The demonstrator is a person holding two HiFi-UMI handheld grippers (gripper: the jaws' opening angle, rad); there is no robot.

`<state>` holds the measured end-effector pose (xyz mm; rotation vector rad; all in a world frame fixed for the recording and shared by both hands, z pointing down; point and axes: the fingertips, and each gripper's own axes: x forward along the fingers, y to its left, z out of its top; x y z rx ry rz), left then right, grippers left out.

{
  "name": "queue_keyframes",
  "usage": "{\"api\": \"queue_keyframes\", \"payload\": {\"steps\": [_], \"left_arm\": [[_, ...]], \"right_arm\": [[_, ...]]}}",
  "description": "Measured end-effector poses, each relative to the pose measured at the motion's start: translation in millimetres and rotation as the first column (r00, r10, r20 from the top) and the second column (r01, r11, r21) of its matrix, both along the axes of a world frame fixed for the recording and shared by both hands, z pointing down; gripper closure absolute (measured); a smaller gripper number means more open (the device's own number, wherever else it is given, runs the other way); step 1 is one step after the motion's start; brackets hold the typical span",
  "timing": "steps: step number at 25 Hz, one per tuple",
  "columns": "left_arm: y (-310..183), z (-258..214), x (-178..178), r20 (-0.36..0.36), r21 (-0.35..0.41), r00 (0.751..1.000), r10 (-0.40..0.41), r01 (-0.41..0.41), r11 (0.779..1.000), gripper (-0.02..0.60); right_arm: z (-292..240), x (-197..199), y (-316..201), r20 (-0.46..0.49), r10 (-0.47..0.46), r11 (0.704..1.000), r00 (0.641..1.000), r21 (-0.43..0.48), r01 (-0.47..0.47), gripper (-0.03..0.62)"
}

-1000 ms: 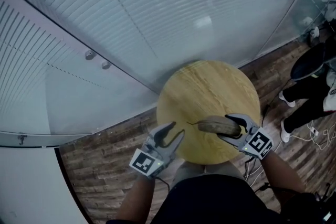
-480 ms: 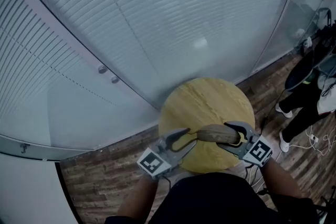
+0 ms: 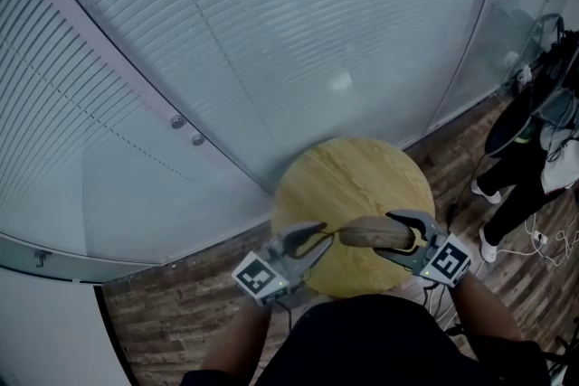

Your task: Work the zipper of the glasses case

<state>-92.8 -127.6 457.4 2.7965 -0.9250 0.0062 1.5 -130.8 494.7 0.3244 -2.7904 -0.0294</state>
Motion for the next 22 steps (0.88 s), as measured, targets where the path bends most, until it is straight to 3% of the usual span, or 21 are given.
{"api": "queue_keyframes", "payload": {"steps": [2,4,7,12,17,22], "left_arm": [[4.0,2.0,-1.1,0.017,0.005,1.0,0.007,-0.007,1.0,0.5],[9.0,-5.2,-0.4,0.0,0.007,1.0,0.031,-0.031,0.999,0.572],[13.7,-23.1,1.0,-0.029,-0.008,0.998,0.064,-0.064,0.998,0.575],[17.0,-28.1,5.8,0.058,0.016,0.996,0.071,-0.072,0.997,0.578],[14.1,-40.1,7.1,0.021,0.024,0.998,0.059,-0.059,0.998,0.58],[15.3,-44.7,11.9,0.125,0.0,0.989,0.075,-0.075,0.997,0.578]], "right_arm": [[-0.4,-1.3,4.3,-0.004,-0.008,1.0,1.0,0.004,0.008,0.29],[-1.7,-2.6,7.1,-0.005,-0.011,1.0,1.0,0.003,0.011,0.29],[-6.2,-4.2,8.6,-0.032,-0.011,1.0,0.999,0.013,0.012,0.292],[-5.3,-9.8,10.8,-0.11,0.006,0.998,0.994,0.058,0.001,0.296],[5.9,-18.3,9.3,-0.13,-0.003,0.994,0.992,0.11,0.017,0.306],[9.1,-22.8,7.8,-0.184,0.028,0.99,0.982,0.143,-0.001,0.309]]}}
